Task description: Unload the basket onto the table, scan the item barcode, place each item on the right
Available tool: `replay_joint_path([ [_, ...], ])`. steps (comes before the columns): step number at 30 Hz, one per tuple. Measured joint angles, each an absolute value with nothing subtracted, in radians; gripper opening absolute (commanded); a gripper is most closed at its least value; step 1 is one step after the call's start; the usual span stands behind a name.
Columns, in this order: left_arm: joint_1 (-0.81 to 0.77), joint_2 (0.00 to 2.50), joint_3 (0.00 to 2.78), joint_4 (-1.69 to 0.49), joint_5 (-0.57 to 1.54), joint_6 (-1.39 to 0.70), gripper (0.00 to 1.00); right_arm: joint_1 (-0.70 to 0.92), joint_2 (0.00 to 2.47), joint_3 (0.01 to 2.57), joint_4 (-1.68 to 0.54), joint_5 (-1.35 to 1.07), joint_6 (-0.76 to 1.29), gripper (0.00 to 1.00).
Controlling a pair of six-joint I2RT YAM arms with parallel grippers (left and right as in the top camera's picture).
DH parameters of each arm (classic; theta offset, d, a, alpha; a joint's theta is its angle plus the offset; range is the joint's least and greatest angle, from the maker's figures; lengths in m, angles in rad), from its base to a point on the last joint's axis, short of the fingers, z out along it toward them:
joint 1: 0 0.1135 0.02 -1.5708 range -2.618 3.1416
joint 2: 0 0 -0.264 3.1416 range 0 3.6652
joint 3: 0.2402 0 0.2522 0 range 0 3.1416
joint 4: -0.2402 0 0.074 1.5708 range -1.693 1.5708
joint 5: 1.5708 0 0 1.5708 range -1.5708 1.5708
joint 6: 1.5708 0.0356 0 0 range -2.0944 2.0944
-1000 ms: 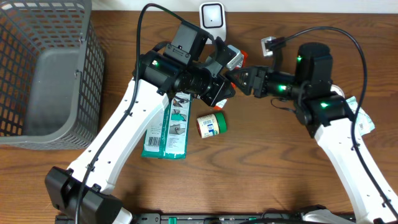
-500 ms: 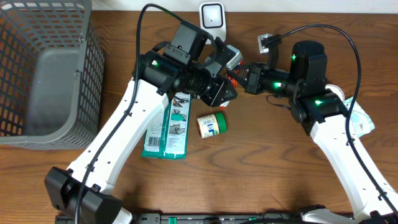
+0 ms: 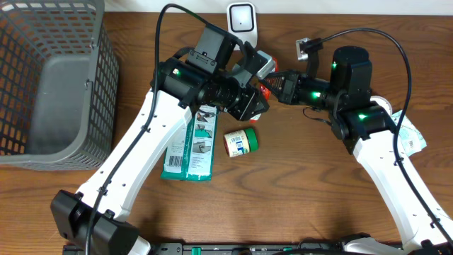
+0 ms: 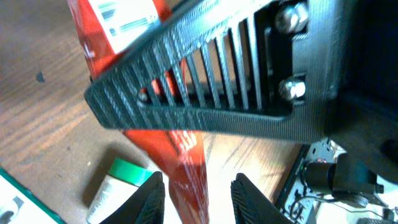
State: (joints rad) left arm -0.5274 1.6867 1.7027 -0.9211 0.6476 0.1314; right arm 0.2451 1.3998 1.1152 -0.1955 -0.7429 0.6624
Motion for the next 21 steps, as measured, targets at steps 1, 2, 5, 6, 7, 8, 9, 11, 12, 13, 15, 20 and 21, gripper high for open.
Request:
replay_joint_path([
  [1, -0.527, 1.687, 1.703, -0.912, 0.648, 0.131, 0.33, 0.245, 1.400, 1.115, -0.195, -0.742, 0.685, 0.01],
  [2, -0.527, 1.687, 1.703, -0.907, 0.648, 0.131, 0.33, 0.245, 1.400, 1.115, -0.194, -0.740, 0.705, 0.01],
  [5, -0.527, 1.687, 1.703, -0.886, 0.648, 0.131, 0.33, 0.244, 1.400, 1.115, -0.187, -0.737, 0.756, 0.01],
  [6, -0.527, 1.687, 1.703, -0.883, 0.648, 0.131, 0.33, 0.244, 1.400, 1.115, -0.181, -0.736, 0.776, 0.01],
  [7, -0.527, 1.687, 1.703, -0.882, 0.648, 0.131, 0.33, 0.244, 1.400, 1.115, -0.177, -0.735, 0.789, 0.01],
  [8, -0.527, 1.687, 1.703, -0.882, 0.648, 0.131, 0.33, 0.244, 1.400, 1.115, -0.167, -0.735, 0.807, 0.01],
  [9, -0.527, 1.687, 1.703, -0.882, 0.648, 0.131, 0.33, 0.244, 1.400, 1.115, -0.154, -0.734, 0.826, 0.01],
  [11, -0.527, 1.687, 1.703, -0.882, 0.648, 0.131, 0.33, 0.244, 1.400, 1.115, -0.126, -0.733, 0.852, 0.01],
  [12, -0.527, 1.687, 1.703, -0.882, 0.648, 0.131, 0.33, 0.244, 1.400, 1.115, -0.108, -0.732, 0.867, 0.01],
  [13, -0.527, 1.687, 1.703, -0.882, 0.648, 0.131, 0.32, 0.244, 1.400, 1.115, -0.100, -0.732, 0.877, 0.01],
  [15, -0.527, 1.687, 1.703, -0.882, 0.647, 0.131, 0.29, 0.244, 1.400, 1.115, -0.084, -0.731, 0.898, 0.01],
  [20, -0.527, 1.687, 1.703, -0.882, 0.644, 0.131, 0.28, 0.244, 1.400, 1.115, -0.105, -0.723, 0.918, 0.01],
  [21, -0.527, 1.687, 1.703, -0.882, 0.644, 0.131, 0.28, 0.244, 1.400, 1.115, -0.112, -0.719, 0.920, 0.01],
])
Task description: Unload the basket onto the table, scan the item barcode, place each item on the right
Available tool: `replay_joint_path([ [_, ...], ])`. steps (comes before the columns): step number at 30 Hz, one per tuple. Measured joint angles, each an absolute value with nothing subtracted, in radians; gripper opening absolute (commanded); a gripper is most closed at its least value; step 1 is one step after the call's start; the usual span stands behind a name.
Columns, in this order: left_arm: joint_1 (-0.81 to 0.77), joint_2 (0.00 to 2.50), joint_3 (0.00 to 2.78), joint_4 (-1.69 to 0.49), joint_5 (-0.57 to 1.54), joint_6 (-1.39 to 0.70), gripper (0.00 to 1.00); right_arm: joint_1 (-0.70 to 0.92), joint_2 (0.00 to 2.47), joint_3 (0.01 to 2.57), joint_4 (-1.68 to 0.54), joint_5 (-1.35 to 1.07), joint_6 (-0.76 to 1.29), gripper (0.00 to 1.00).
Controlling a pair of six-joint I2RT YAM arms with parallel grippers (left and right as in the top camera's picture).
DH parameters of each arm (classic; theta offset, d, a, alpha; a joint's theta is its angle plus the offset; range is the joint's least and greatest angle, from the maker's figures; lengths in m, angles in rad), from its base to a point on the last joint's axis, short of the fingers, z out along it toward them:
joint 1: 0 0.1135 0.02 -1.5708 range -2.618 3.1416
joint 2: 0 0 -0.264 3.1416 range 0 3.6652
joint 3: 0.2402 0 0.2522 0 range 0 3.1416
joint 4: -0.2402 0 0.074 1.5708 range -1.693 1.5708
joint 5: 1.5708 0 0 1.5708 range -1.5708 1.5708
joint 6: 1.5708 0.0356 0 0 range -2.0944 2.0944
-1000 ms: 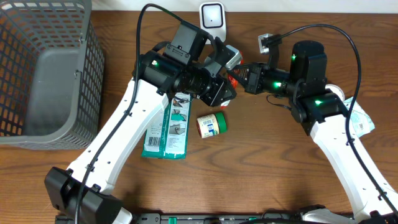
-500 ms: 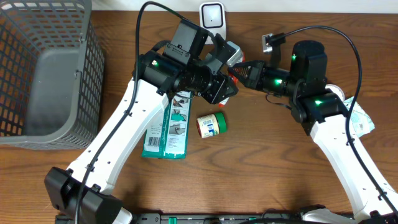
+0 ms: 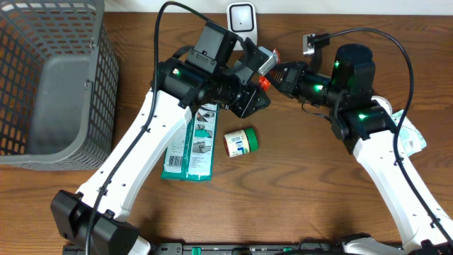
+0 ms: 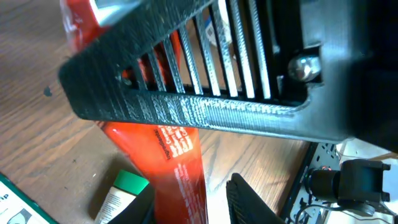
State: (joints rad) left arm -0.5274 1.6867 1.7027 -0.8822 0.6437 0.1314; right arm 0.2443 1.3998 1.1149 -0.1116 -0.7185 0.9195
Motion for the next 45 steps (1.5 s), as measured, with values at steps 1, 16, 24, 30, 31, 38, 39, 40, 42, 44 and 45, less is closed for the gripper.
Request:
replay_joint_path([
  [1, -0.527, 1.687, 1.703, -0.882, 0.639, 0.131, 0.28, 0.243, 1.400, 1.115, -0.117, -0.715, 0.921, 0.01],
  [16, -0.531, 1.687, 1.703, -0.881, 0.569, 0.133, 0.07, 0.241, 1.400, 1.115, -0.123, -0.684, 0.921, 0.13],
  [24, -0.531, 1.687, 1.703, -0.886, 0.561, 0.134, 0.07, 0.236, 1.400, 1.115, -0.120, -0.671, 0.885, 0.98],
  [30, -0.531, 1.687, 1.703, -0.916, 0.561, 0.139, 0.07, 0.187, 1.400, 1.115, -0.123, -0.665, 0.872, 0.96],
  [31, -0.531, 1.687, 1.703, -0.918, 0.561, 0.142, 0.07, 0.174, 1.400, 1.115, -0.123, -0.665, 0.869, 0.89],
  [38, -0.531, 1.687, 1.703, -0.921, 0.550, 0.158, 0.07, 0.121, 1.400, 1.115, -0.177, -0.721, 0.840, 0.66],
  [39, -0.531, 1.687, 1.703, -0.921, 0.547, 0.159, 0.07, 0.121, 1.400, 1.115, -0.183, -0.732, 0.835, 0.66],
  [40, -0.531, 1.687, 1.703, -0.922, 0.545, 0.159, 0.07, 0.122, 1.400, 1.115, -0.189, -0.745, 0.828, 0.65],
  [42, -0.531, 1.687, 1.703, -0.923, 0.543, 0.159, 0.07, 0.123, 1.400, 1.115, -0.199, -0.760, 0.823, 0.62],
  [44, -0.531, 1.687, 1.703, -0.923, 0.543, 0.161, 0.07, 0.123, 1.400, 1.115, -0.201, -0.769, 0.814, 0.52],
  [45, -0.531, 1.687, 1.703, -0.923, 0.543, 0.162, 0.07, 0.123, 1.400, 1.115, -0.199, -0.771, 0.810, 0.42],
])
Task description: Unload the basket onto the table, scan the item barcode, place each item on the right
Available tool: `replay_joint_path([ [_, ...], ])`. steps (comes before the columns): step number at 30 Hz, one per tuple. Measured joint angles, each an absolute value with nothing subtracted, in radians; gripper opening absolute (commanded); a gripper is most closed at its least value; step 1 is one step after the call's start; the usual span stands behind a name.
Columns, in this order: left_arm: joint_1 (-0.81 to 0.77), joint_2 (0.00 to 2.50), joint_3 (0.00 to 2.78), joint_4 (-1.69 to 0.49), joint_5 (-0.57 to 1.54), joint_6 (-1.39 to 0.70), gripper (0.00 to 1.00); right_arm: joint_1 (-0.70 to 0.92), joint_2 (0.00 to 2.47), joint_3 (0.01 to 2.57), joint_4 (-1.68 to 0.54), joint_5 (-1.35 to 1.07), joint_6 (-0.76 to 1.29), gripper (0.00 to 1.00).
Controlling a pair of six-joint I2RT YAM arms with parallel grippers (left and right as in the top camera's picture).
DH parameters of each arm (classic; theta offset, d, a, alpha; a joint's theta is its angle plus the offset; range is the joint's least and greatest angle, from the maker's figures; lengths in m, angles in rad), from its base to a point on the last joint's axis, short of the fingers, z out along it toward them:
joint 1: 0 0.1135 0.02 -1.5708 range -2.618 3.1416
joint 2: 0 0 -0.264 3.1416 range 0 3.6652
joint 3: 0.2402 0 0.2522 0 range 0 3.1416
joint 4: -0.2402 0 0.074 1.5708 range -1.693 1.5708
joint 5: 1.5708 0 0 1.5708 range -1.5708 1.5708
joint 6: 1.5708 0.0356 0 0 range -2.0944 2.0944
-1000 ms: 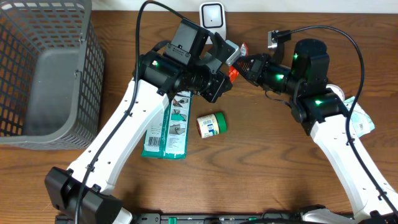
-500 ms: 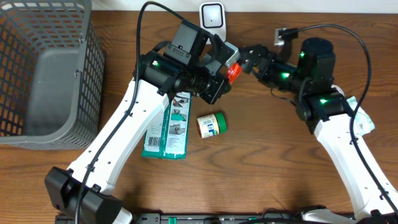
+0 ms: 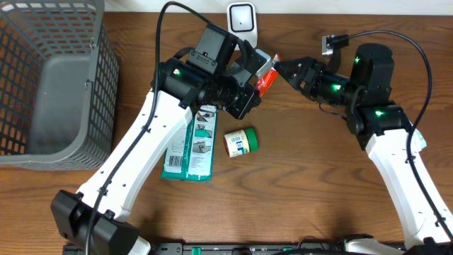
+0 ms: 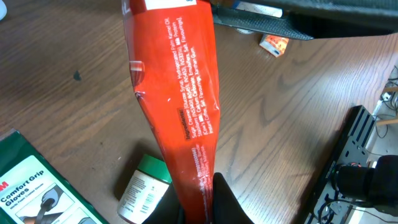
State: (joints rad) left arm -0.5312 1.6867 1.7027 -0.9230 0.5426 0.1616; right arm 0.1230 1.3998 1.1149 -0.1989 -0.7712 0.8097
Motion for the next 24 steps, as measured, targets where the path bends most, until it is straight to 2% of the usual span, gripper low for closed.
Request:
replay_joint_path([
  [1, -0.531, 1.687, 1.703, -0.923, 0.543, 0.162, 0.07, 0.123, 1.400, 1.115, -0.197, -0.772, 0.807, 0.30],
  [2, -0.531, 1.687, 1.703, -0.923, 0.543, 0.162, 0.07, 0.123, 1.400, 1.114, -0.191, -0.773, 0.803, 0.24],
  [3, -0.531, 1.687, 1.703, -0.924, 0.543, 0.162, 0.07, 0.123, 1.400, 1.114, -0.182, -0.773, 0.801, 0.19],
  [4, -0.531, 1.687, 1.703, -0.925, 0.543, 0.162, 0.07, 0.123, 1.400, 1.113, -0.173, -0.776, 0.801, 0.19],
  [5, -0.531, 1.687, 1.703, -0.926, 0.542, 0.162, 0.07, 0.123, 1.400, 1.112, -0.159, -0.778, 0.797, 0.23],
  [7, -0.531, 1.687, 1.703, -0.928, 0.542, 0.162, 0.07, 0.123, 1.400, 1.112, -0.141, -0.778, 0.793, 0.44],
  [9, -0.531, 1.687, 1.703, -0.928, 0.542, 0.162, 0.07, 0.123, 1.400, 1.111, -0.133, -0.780, 0.794, 0.49],
  [10, -0.531, 1.687, 1.703, -0.929, 0.542, 0.162, 0.07, 0.123, 1.400, 1.111, -0.133, -0.780, 0.793, 0.49],
  [12, -0.531, 1.687, 1.703, -0.929, 0.542, 0.162, 0.07, 0.123, 1.400, 1.111, -0.155, -0.781, 0.790, 0.41],
  [15, -0.531, 1.687, 1.703, -0.929, 0.542, 0.162, 0.07, 0.123, 1.400, 1.111, -0.214, -0.782, 0.791, 0.38],
  [24, -0.531, 1.687, 1.703, -0.931, 0.539, 0.162, 0.07, 0.162, 1.420, 1.111, -0.163, -0.785, 0.790, 0.44],
])
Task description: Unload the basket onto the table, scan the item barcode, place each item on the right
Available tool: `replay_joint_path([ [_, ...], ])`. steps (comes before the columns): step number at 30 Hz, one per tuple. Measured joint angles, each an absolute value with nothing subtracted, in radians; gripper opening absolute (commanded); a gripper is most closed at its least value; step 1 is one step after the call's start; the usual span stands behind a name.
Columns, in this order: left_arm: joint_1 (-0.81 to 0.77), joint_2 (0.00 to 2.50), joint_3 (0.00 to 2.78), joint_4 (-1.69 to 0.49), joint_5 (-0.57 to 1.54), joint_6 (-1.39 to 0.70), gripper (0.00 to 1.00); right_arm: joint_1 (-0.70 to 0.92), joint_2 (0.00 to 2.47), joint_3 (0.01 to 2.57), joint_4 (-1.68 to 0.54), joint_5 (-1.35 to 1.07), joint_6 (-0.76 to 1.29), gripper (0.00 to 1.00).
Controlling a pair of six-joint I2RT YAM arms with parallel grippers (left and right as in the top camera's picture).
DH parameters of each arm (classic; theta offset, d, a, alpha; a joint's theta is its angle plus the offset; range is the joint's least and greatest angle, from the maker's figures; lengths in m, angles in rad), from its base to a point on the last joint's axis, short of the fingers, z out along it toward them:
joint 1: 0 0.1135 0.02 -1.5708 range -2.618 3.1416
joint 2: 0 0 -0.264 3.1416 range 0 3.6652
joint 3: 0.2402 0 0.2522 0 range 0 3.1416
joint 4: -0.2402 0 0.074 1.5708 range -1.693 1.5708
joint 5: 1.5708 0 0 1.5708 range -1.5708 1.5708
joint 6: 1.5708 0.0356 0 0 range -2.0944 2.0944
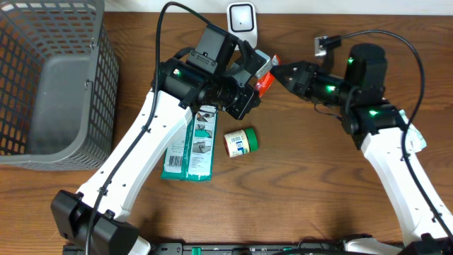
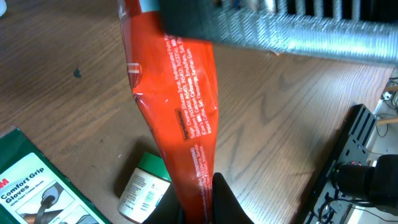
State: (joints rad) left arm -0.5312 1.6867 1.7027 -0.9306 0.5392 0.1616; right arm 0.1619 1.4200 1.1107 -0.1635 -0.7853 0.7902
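A red snack packet [image 2: 177, 106] stands up from my left gripper [image 2: 198, 202], which is shut on its lower end. From overhead the packet [image 1: 264, 79] shows just right of the left gripper [image 1: 248, 92], in front of the white scanner [image 1: 241, 18] at the table's back edge. My right gripper [image 1: 278, 71] points at the packet's far end. One of its ribbed black fingers [image 2: 280, 28] lies blurred across the packet's top in the left wrist view. Whether it grips the packet is unclear.
A grey basket [image 1: 49, 78] fills the far left. A green gloves package [image 1: 190, 149] and a small green-lidded jar [image 1: 241, 142] lie on the wood below the left arm. A white packet [image 1: 414, 138] sits at the right edge under the right arm.
My right gripper has moved back left to the packet's far end, and its finger now covers the packet's top in the left wrist view. The left gripper still holds the packet in the same place.
At first my right gripper held the red packet while the left fingers stood open either side of its lower end. Later the left was shut on the packet and the right had let go and stood off to the right. Now the right is back at the packet.
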Motion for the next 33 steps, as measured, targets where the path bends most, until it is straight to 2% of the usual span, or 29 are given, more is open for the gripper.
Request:
replay_joint_path([
  [5, -0.531, 1.687, 1.703, -0.931, 0.539, 0.162, 0.07, 0.184, 1.430, 1.110, -0.080, -0.789, 0.820, 0.39],
  [8, -0.531, 1.687, 1.703, -0.934, 0.539, 0.162, 0.07, 0.186, 1.430, 1.110, -0.040, -0.788, 0.835, 0.32],
  [10, -0.531, 1.687, 1.703, -0.938, 0.539, 0.162, 0.07, 0.186, 1.431, 1.109, -0.017, -0.785, 0.839, 0.23],
  [11, -0.531, 1.687, 1.703, -0.939, 0.539, 0.162, 0.07, 0.185, 1.431, 1.109, -0.006, -0.782, 0.842, 0.13],
  [12, -0.531, 1.687, 1.703, -0.939, 0.539, 0.162, 0.07, 0.185, 1.431, 1.109, 0.002, -0.779, 0.844, 0.09],
  [16, -0.531, 1.687, 1.703, -0.939, 0.539, 0.162, 0.07, 0.185, 1.431, 1.108, 0.028, -0.769, 0.851, 0.07],
  [17, -0.531, 1.687, 1.703, -0.939, 0.539, 0.162, 0.07, 0.184, 1.431, 1.107, 0.032, -0.768, 0.851, 0.01],
  [21, -0.531, 1.687, 1.703, -0.940, 0.539, 0.165, 0.07, 0.180, 1.431, 1.107, 0.042, -0.762, 0.847, 0.01],
  [22, -0.531, 1.687, 1.703, -0.940, 0.539, 0.165, 0.07, 0.180, 1.431, 1.107, 0.042, -0.762, 0.847, 0.07],
  [24, -0.531, 1.687, 1.703, -0.940, 0.539, 0.165, 0.07, 0.180, 1.431, 1.107, 0.040, -0.761, 0.844, 0.40],
  [25, -0.531, 1.687, 1.703, -0.940, 0.539, 0.165, 0.07, 0.180, 1.431, 1.107, 0.039, -0.761, 0.834, 0.50],
  [29, -0.531, 1.687, 1.703, -0.942, 0.539, 0.165, 0.07, 0.180, 1.431, 1.108, -0.009, -0.760, 0.791, 0.55],
  [31, -0.531, 1.687, 1.703, -0.942, 0.539, 0.165, 0.07, 0.180, 1.431, 1.107, -0.033, -0.758, 0.773, 0.55],
  [33, -0.531, 1.687, 1.703, -0.942, 0.539, 0.165, 0.07, 0.179, 1.431, 1.107, -0.040, -0.754, 0.762, 0.51],
])
